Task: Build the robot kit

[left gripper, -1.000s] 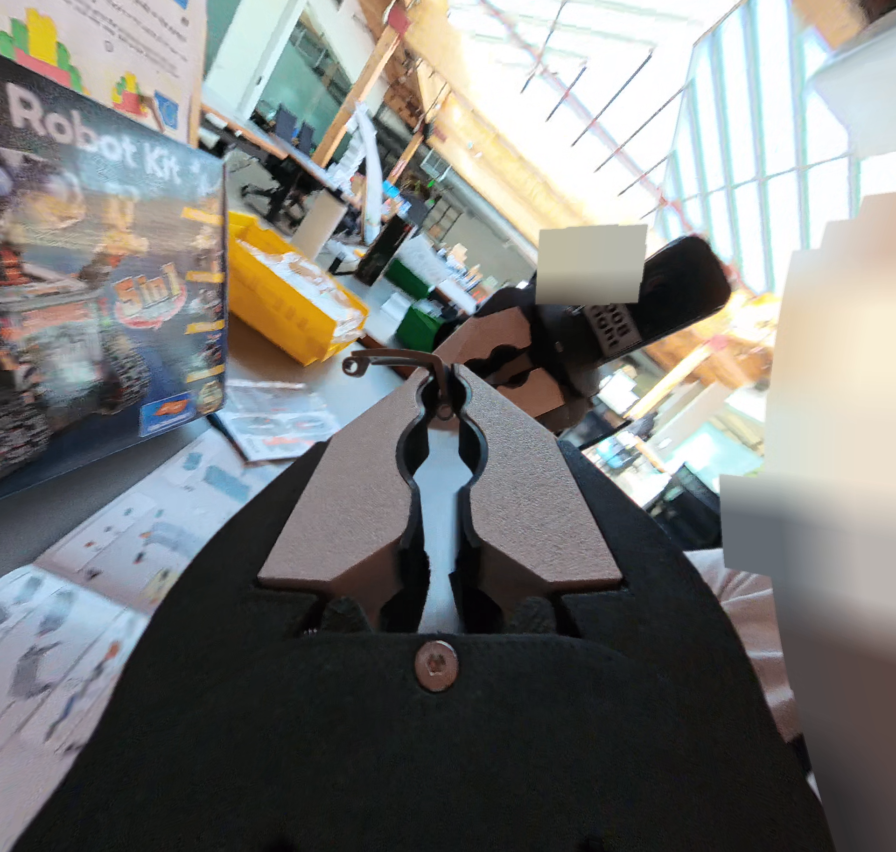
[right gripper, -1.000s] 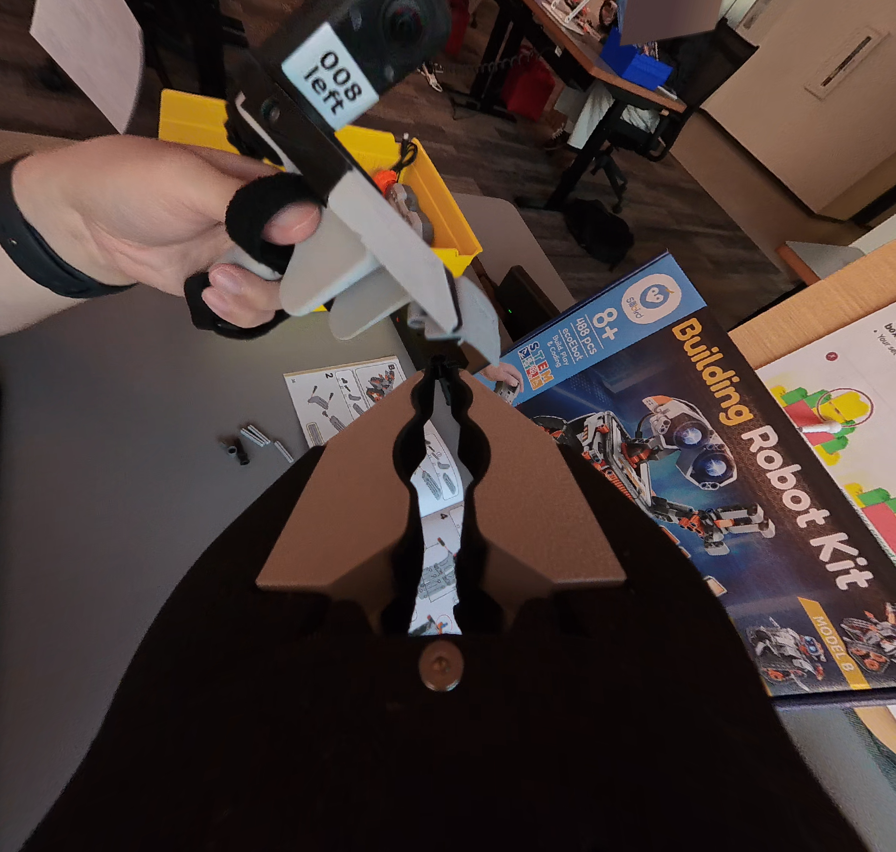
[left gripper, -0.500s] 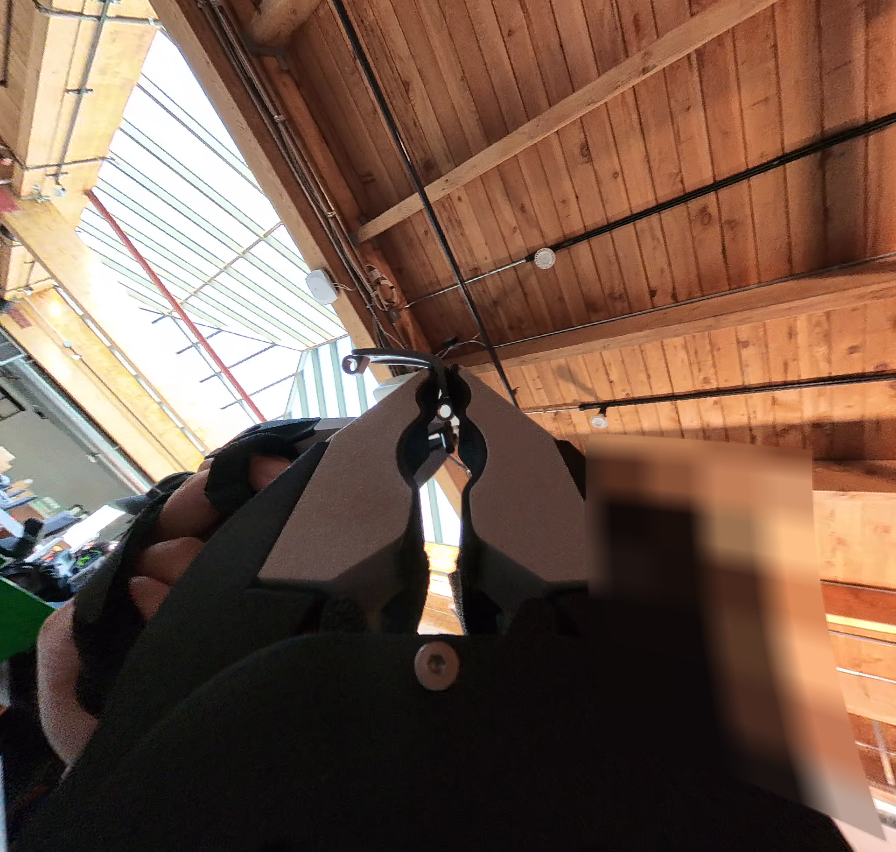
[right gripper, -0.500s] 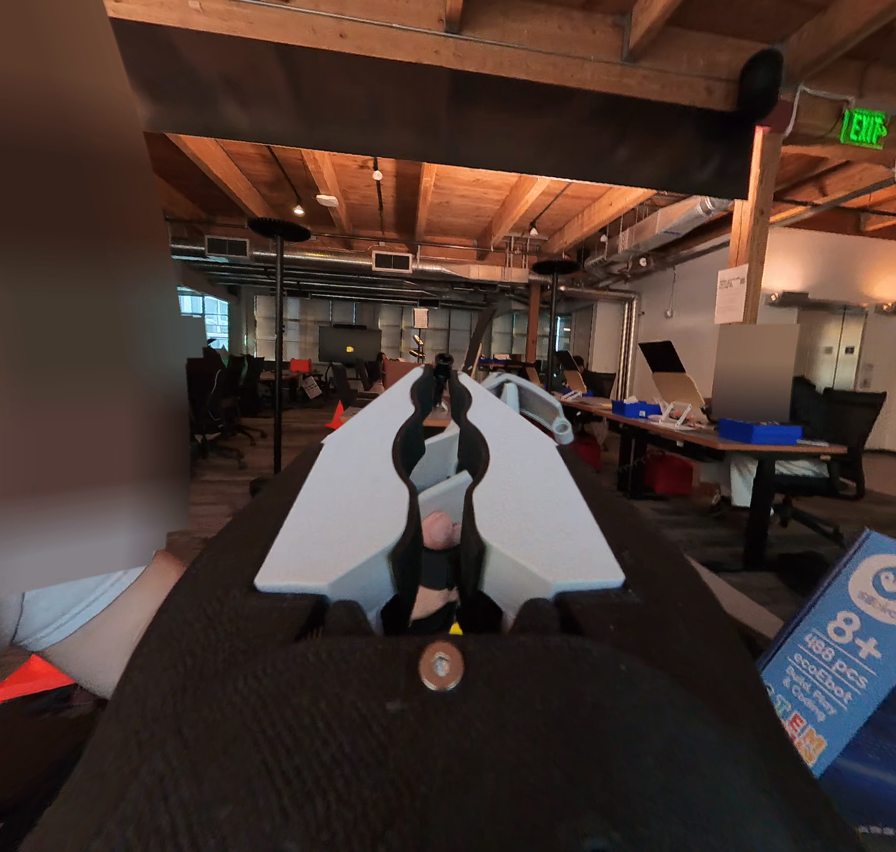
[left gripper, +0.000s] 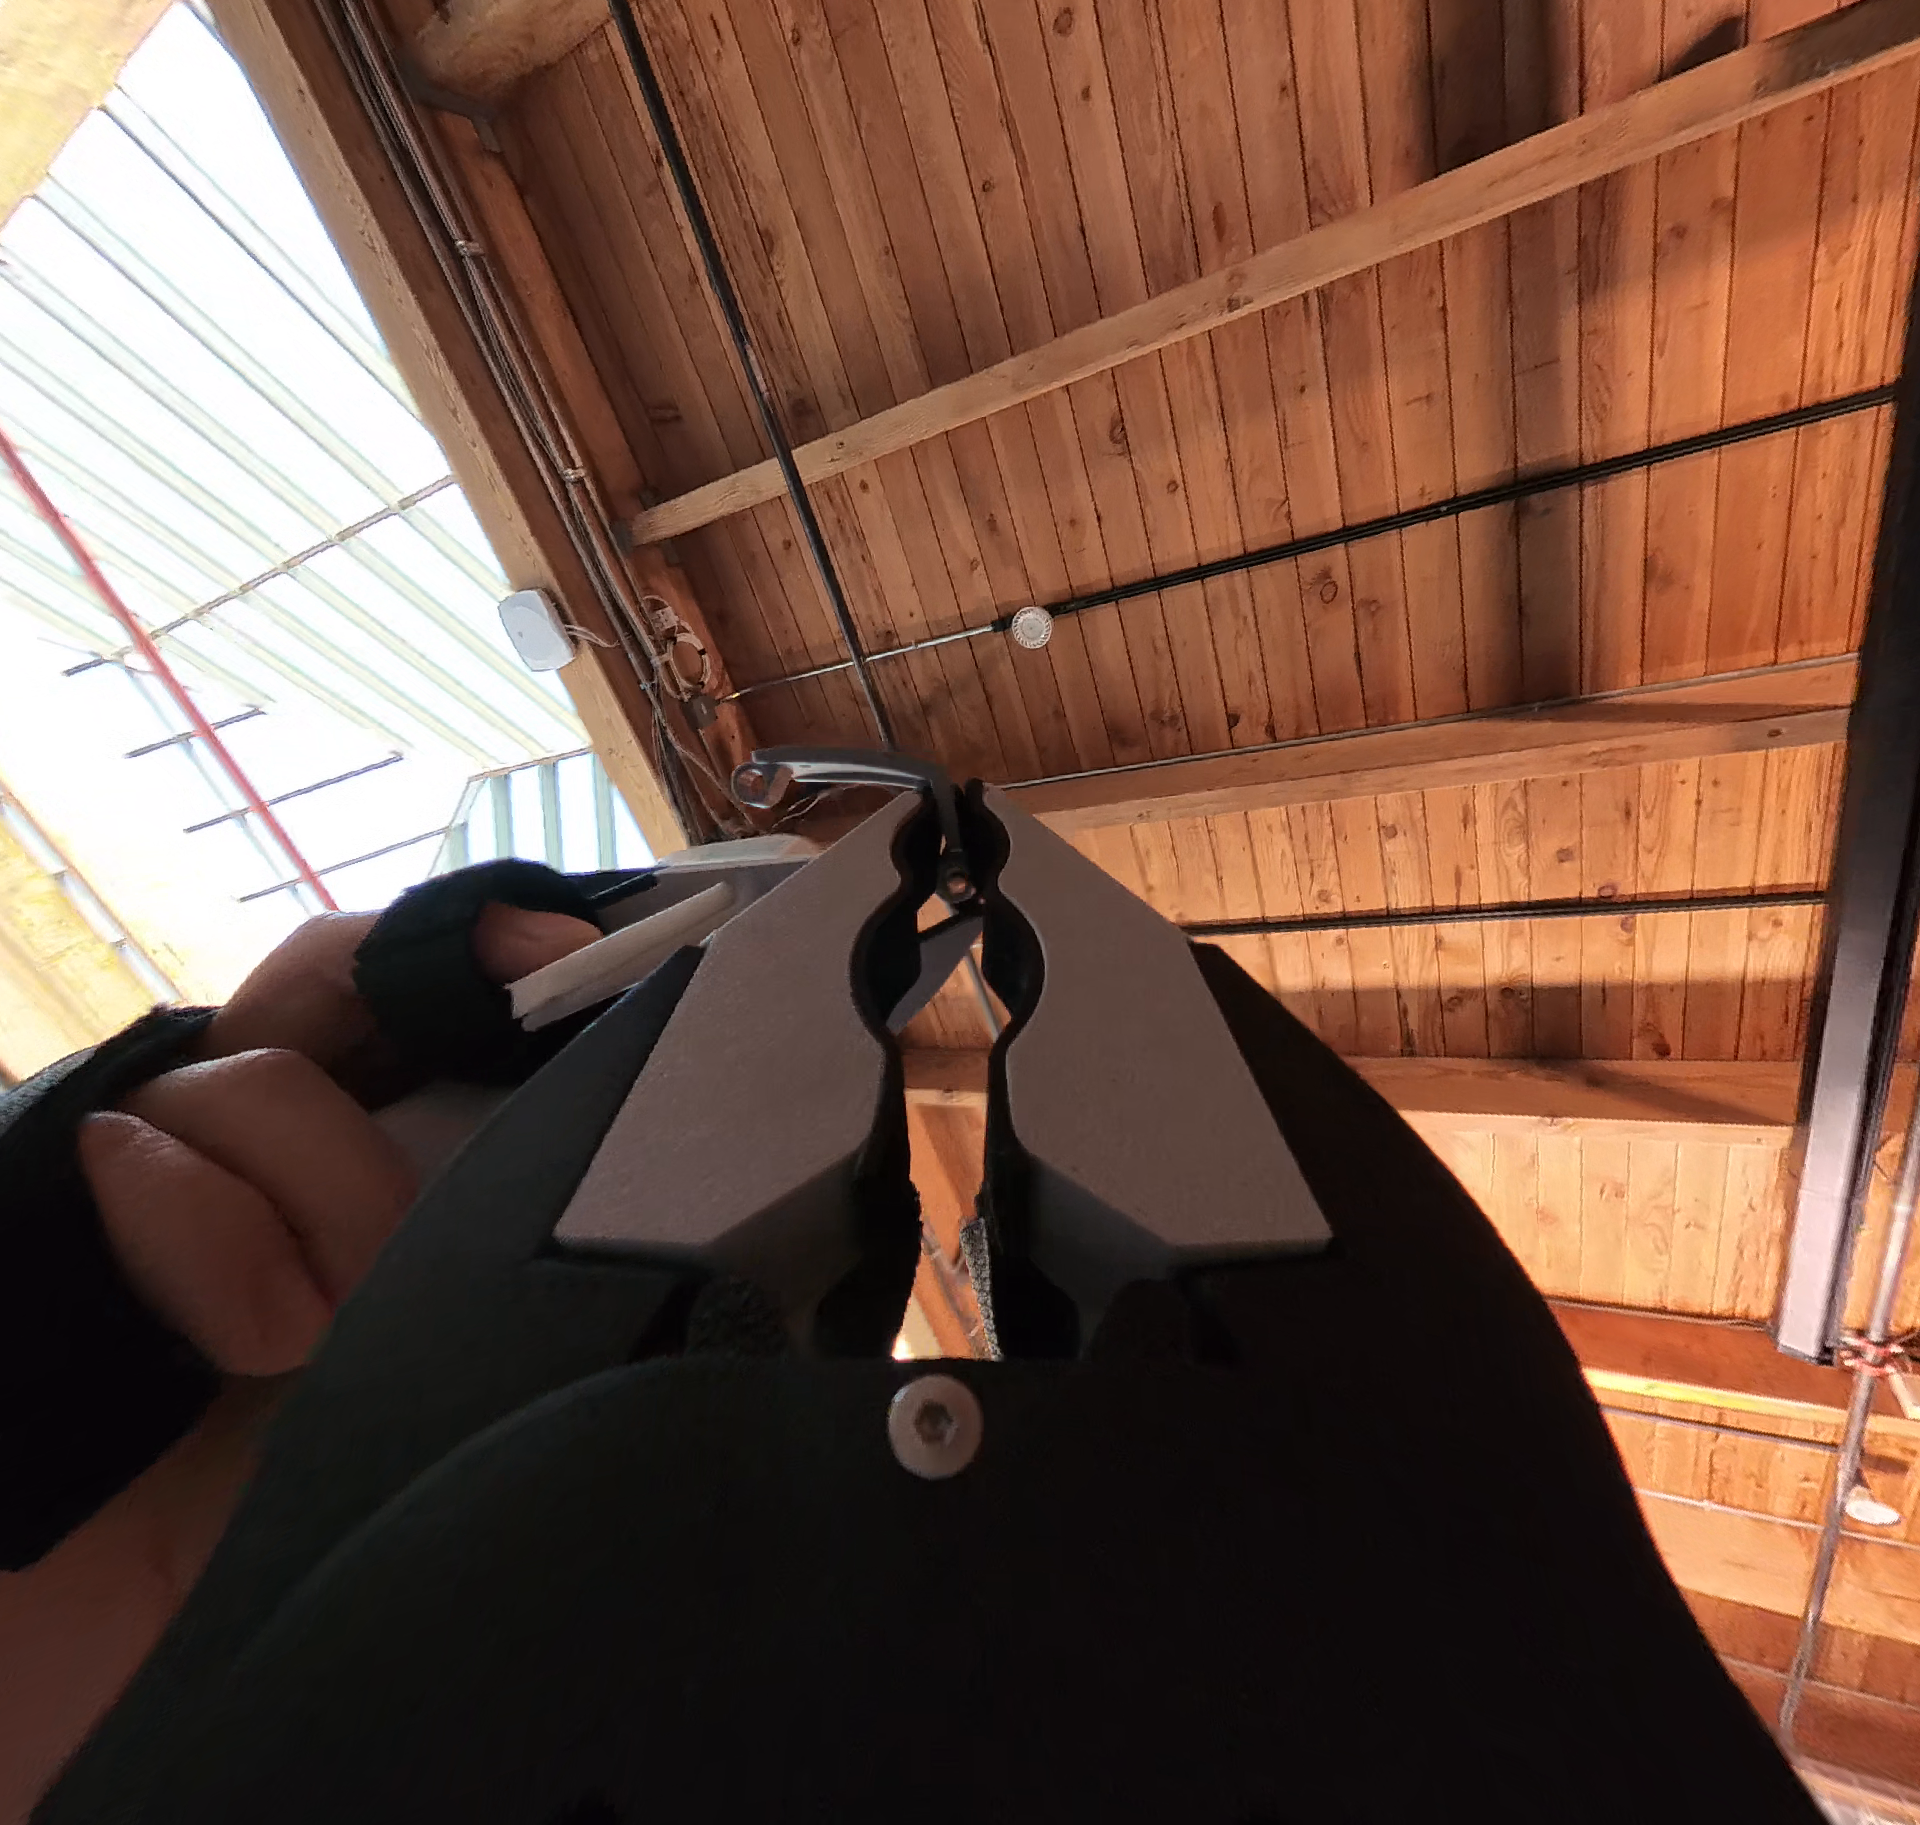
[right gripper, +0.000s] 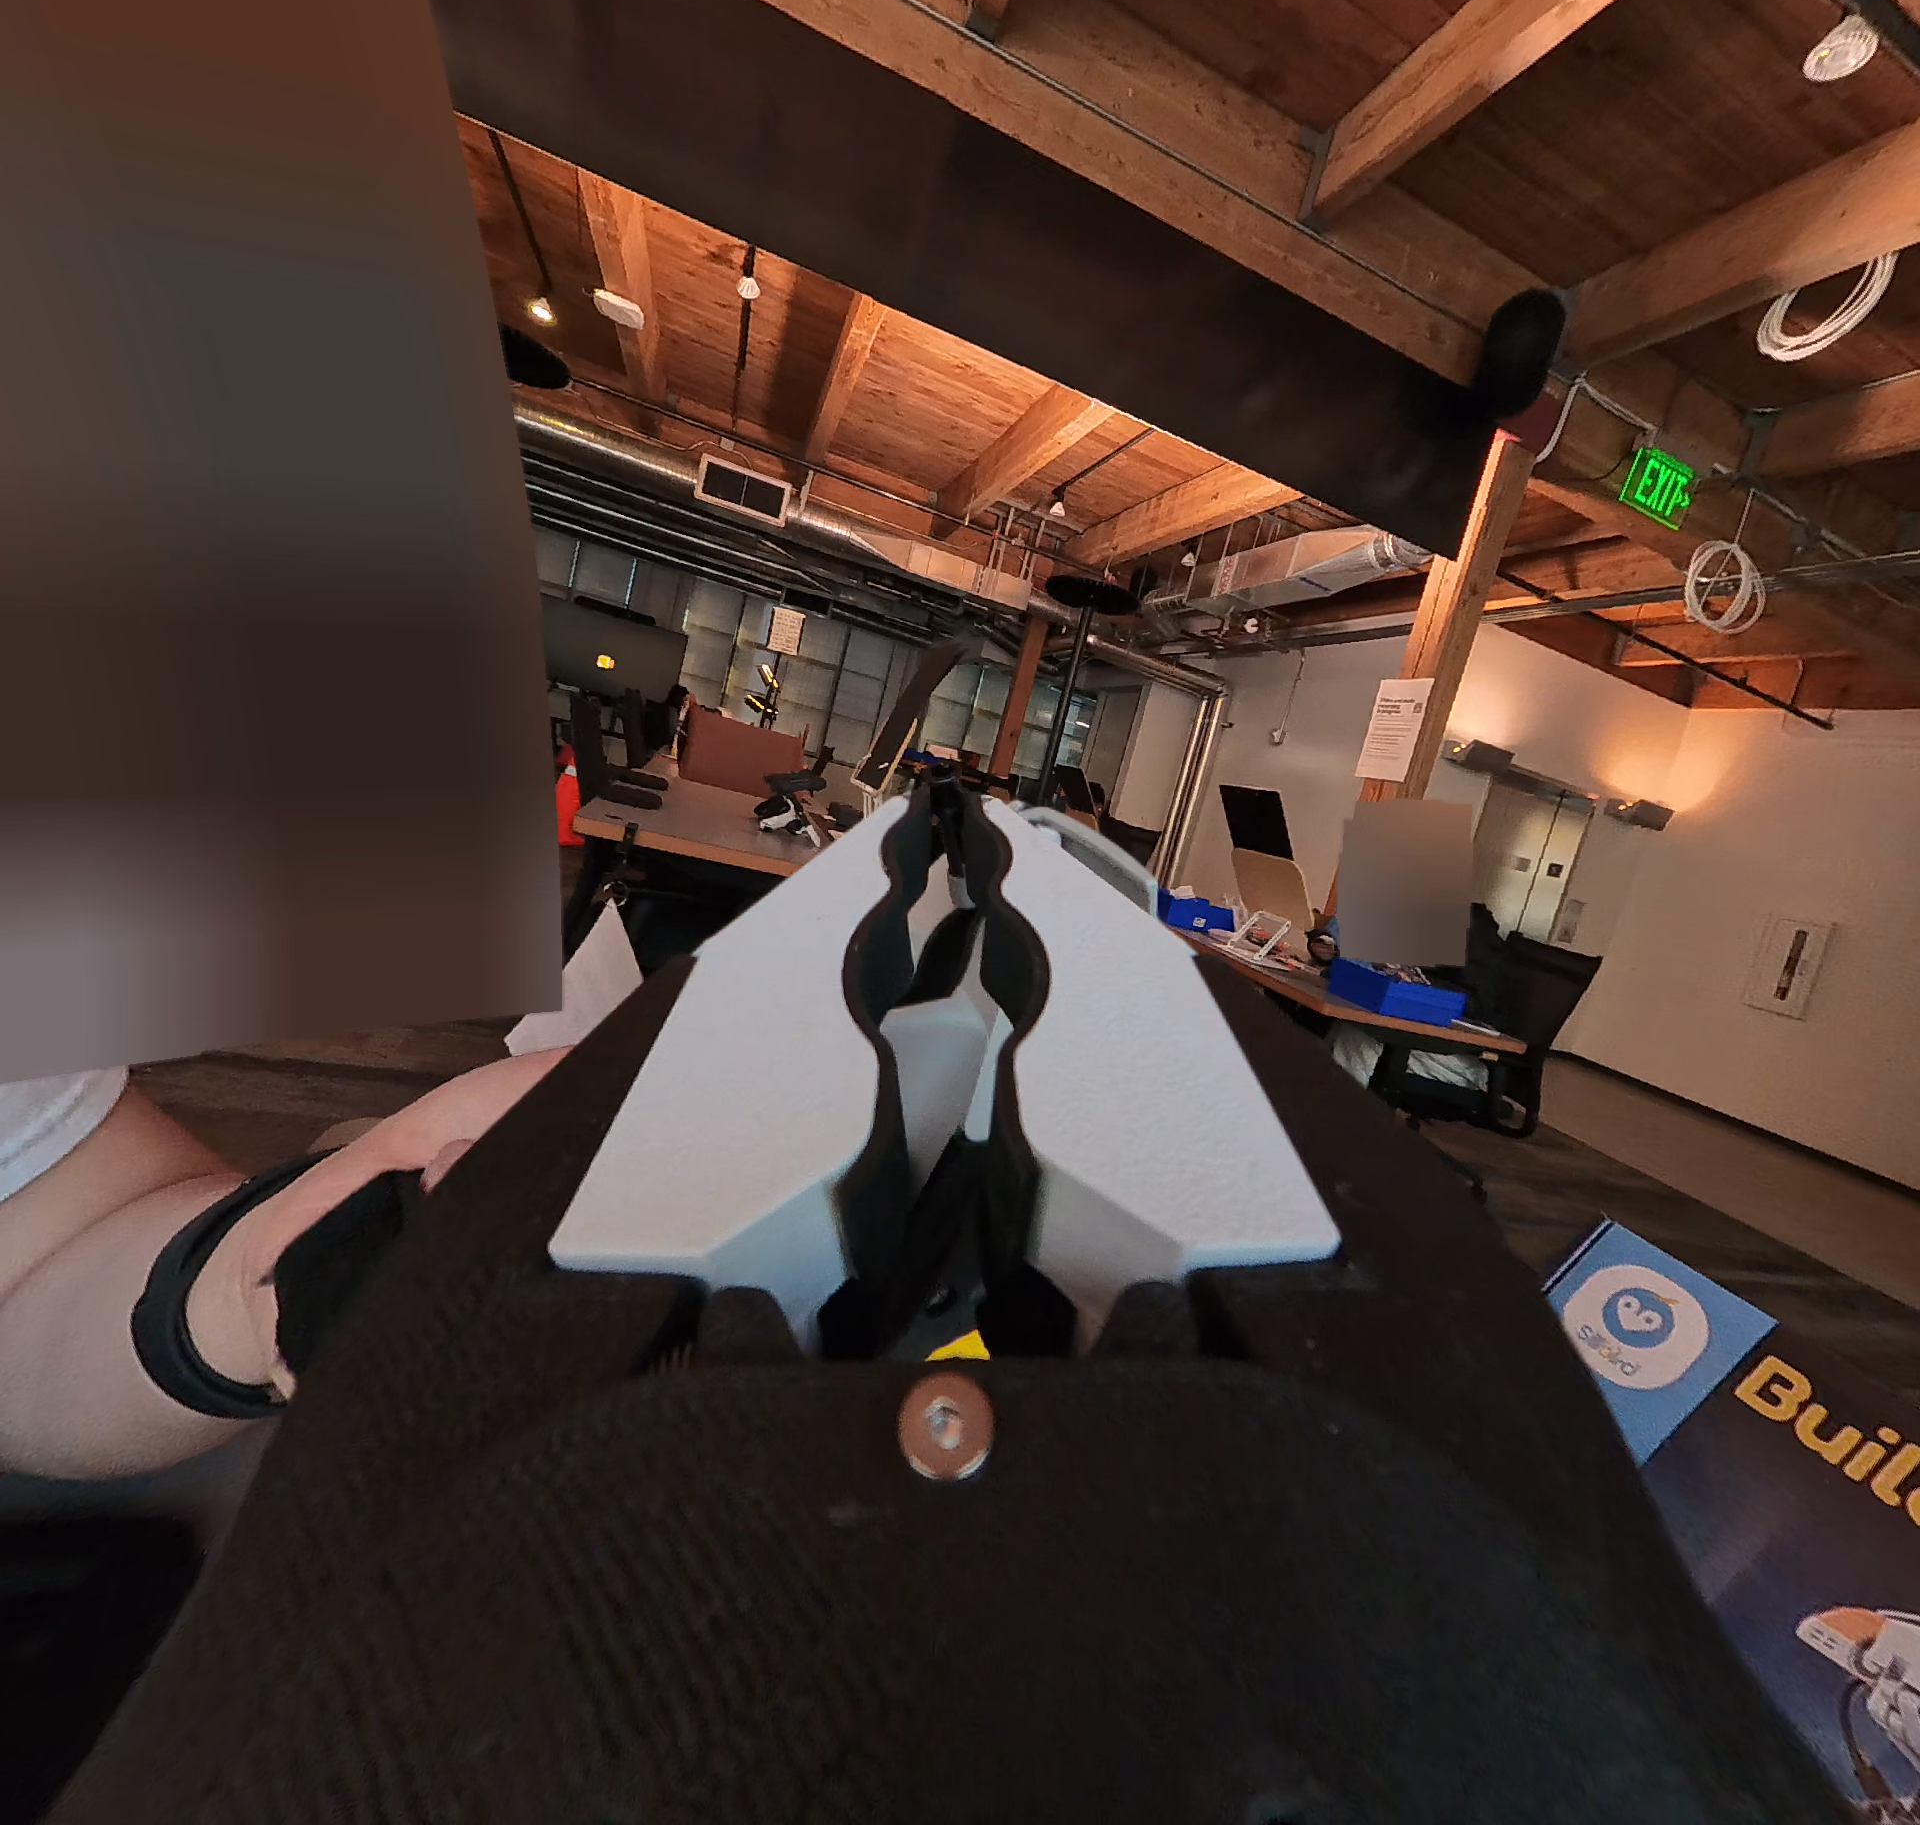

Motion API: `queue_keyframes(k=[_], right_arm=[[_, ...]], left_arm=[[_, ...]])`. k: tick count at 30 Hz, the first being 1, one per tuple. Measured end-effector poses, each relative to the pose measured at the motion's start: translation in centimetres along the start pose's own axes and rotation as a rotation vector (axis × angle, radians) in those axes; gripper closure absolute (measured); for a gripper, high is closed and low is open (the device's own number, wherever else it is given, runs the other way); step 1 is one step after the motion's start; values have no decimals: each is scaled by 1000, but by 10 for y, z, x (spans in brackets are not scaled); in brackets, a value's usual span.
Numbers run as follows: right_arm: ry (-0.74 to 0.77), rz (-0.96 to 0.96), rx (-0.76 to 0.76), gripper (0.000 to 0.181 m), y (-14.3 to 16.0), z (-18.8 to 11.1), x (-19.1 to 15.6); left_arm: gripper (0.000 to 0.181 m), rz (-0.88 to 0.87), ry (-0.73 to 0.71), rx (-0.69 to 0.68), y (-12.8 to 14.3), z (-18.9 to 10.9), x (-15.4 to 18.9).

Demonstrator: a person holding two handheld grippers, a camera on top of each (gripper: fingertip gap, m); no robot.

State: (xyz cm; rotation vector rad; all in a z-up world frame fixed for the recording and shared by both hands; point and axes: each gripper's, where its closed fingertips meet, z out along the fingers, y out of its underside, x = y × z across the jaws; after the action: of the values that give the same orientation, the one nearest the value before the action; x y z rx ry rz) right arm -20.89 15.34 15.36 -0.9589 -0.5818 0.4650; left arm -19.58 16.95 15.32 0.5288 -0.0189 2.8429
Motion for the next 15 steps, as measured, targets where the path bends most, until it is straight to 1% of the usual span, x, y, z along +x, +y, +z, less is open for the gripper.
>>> queue_keyframes(k=[3, 7, 10, 15], right_arm=[[0, 16, -1, 177, -4, 0, 1], [-40, 2, -10, 177, -8, 1, -7], [-65, 36, -15, 177, -9, 2, -9], [-84, 74, -2, 177, -8, 1, -9]], left_arm=[[179, 50, -23, -25, 5, 1, -1], [179, 69, 7, -42, 10, 5, 6], [179, 69, 23, -37, 12, 6, 10], [179, 121, -22, -51, 13, 4, 4]])
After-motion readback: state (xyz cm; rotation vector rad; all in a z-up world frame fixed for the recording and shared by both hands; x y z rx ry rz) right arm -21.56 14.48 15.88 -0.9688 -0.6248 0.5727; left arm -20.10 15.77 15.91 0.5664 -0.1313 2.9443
